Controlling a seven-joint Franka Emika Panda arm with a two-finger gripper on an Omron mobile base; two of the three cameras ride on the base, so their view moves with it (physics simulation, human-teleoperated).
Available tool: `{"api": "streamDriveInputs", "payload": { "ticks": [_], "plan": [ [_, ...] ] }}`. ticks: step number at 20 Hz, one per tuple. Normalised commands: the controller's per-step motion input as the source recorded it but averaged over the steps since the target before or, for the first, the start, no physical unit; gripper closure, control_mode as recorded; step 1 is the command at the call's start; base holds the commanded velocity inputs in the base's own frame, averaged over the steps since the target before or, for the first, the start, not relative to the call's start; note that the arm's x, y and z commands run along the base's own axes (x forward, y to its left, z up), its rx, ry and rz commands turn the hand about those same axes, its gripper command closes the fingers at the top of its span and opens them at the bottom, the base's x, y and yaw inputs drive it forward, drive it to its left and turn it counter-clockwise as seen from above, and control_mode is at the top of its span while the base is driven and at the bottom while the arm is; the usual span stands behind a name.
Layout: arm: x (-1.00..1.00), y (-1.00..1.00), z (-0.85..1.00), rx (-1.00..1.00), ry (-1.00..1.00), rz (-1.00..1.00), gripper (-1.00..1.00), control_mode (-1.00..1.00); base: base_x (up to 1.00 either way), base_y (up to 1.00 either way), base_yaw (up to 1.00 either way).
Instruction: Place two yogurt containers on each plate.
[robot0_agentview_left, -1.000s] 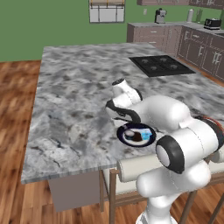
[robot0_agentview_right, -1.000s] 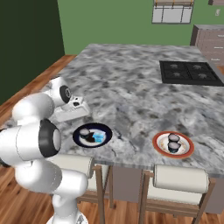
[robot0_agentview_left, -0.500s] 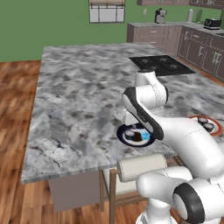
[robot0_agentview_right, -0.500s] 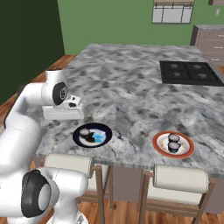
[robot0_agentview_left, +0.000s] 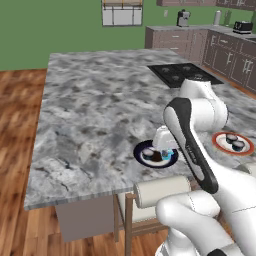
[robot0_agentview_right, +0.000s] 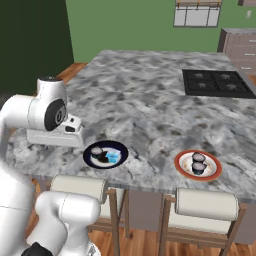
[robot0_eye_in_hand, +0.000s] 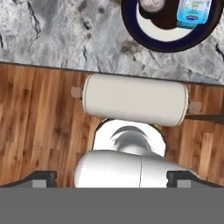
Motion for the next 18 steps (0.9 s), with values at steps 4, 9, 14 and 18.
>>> {"api": "streamDriveInputs", "payload": {
  "ticks": [4, 9, 14, 18],
  "plan": [
    [-0.97, 0.64, 0.10, -0.08, 0.00, 0.17, -1.00, -1.00, 0.00, 0.00, 0.00],
    [-0.75, 0.81, 0.01, -0.13, 0.00, 0.18, -1.00, -1.00, 0.00, 0.00, 0.00],
    [-0.19, 1.00, 0.00, -0.24, 0.04, 0.08, -1.00, -1.00, 0.00, 0.00, 0.00],
    [0.31, 1.00, 0.00, -0.40, 0.34, 0.00, -1.00, -1.00, 0.00, 0.00, 0.00]
  ]
}}
